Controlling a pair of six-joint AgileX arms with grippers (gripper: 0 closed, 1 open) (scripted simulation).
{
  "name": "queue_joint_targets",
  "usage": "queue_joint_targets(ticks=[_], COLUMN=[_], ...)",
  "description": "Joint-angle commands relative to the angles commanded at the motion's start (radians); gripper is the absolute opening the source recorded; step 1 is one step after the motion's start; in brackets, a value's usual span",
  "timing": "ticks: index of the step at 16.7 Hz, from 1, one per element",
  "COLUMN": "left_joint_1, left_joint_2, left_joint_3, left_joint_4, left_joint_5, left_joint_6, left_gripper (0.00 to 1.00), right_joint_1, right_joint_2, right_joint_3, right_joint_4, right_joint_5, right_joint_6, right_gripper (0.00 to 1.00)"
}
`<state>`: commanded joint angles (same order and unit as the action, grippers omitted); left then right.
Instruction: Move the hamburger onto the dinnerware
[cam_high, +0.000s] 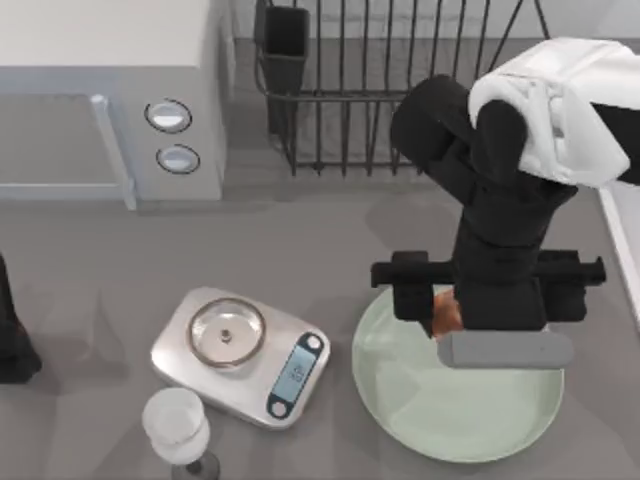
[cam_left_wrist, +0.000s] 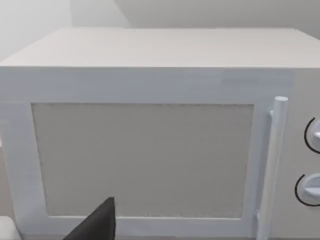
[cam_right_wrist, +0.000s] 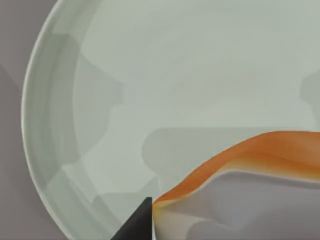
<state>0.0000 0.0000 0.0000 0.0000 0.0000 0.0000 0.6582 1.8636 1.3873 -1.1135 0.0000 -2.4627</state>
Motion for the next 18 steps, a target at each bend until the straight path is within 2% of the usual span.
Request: queue_joint_targets(ticks=[6,12,16,18], left_joint_1=[0.0,0.0,0.0,0.0], left_joint_2=[0.0,0.0,0.0,0.0], left_joint_3=[0.0,0.0,0.0,0.0], left_joint_4=[0.0,0.0,0.0,0.0], left_joint_5=[0.0,0.0,0.0,0.0], left_joint_6=[0.0,0.0,0.0,0.0], left_gripper=[1.0,1.0,1.0,1.0], right_joint_1=[-0.001,0.002,0.001,0.001], right_joint_2=[-0.001,0.052,0.056,0.056], right_joint_3=[-0.004,-0.104,-0.112,-0.112], right_joint_4=[0.003,0.158,0.17,0.17], right_joint_5=[-0.001,-0.001,0.001,0.001], right_joint_6=[-0.002,-0.006,-0.006,-0.006], right_gripper=[0.0,0.0,0.0,0.15])
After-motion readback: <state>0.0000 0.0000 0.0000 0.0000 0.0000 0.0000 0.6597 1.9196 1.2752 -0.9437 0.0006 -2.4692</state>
